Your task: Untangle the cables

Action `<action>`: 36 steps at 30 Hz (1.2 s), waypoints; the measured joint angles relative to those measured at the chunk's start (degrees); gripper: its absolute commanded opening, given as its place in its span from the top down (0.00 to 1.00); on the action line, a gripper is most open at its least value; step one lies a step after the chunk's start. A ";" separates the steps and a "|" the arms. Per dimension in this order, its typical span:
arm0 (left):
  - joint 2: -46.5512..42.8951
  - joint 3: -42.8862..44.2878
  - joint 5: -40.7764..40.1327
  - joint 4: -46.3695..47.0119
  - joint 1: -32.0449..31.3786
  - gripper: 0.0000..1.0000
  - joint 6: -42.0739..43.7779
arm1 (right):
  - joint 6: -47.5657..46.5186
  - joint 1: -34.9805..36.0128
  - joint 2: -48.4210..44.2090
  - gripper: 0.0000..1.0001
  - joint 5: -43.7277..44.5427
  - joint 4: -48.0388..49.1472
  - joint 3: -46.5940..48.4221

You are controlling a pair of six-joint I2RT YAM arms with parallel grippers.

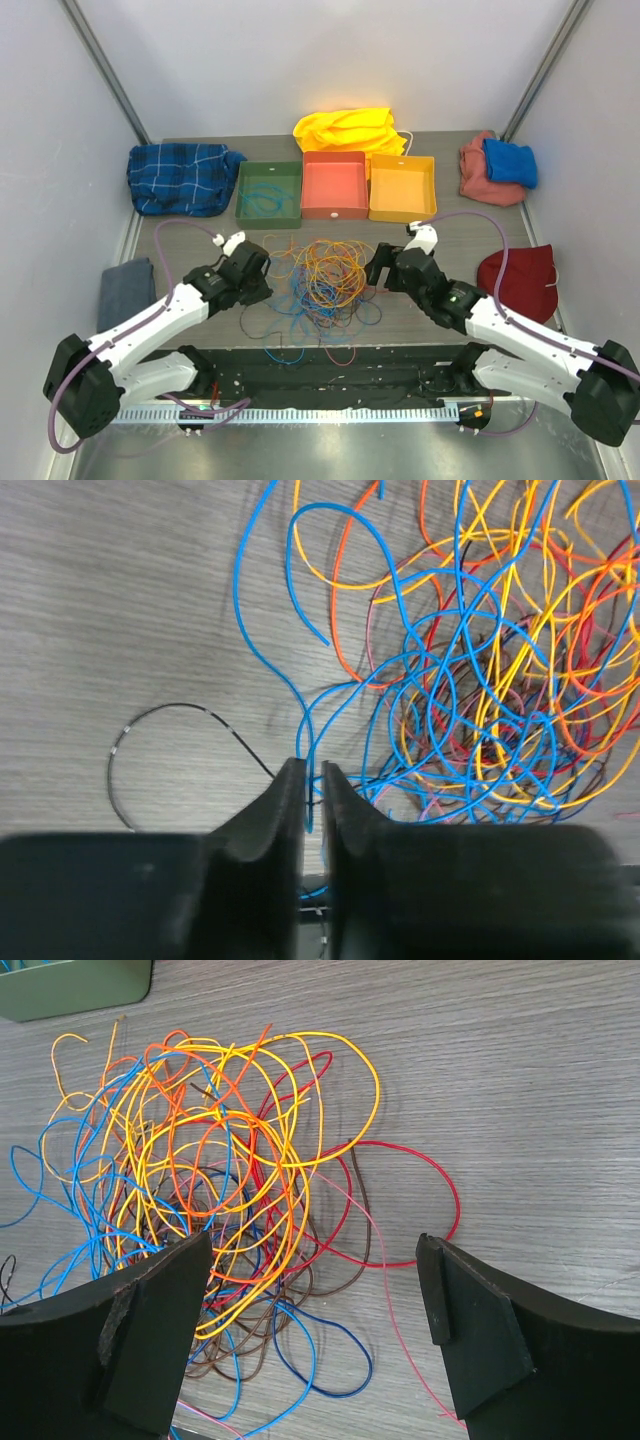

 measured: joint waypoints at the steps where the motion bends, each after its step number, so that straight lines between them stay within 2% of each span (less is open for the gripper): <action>1: -0.02 0.04 -0.07 0.04 -0.07 1.00 0.31 | 0.09 0.00 -0.15 0.08 0.00 0.00 0.00; 4: -0.17 1.22 -1.16 -1.11 -0.24 1.00 0.92 | 0.13 0.00 -0.79 0.08 0.02 -0.13 0.00; 8: -1.60 8.13 -3.80 -4.70 -0.39 1.00 3.56 | 0.13 0.00 -1.53 0.08 0.26 -0.55 0.00; 17: -1.29 38.91 -12.26 -8.00 -0.46 1.00 13.97 | 0.11 0.00 -2.47 0.08 0.66 -0.92 0.00; 20: 0.15 46.49 -15.56 -8.55 -0.46 1.00 17.40 | 0.11 0.00 -3.08 0.08 0.87 -1.09 0.00; 28: 8.44 61.59 -22.75 -9.16 -0.46 1.00 26.45 | 0.09 0.00 -5.44 0.08 1.09 -1.31 0.00; 36: 18.14 77.05 -21.09 -8.98 -0.46 1.00 30.42 | -0.59 0.00 -6.99 0.08 1.53 -2.29 0.11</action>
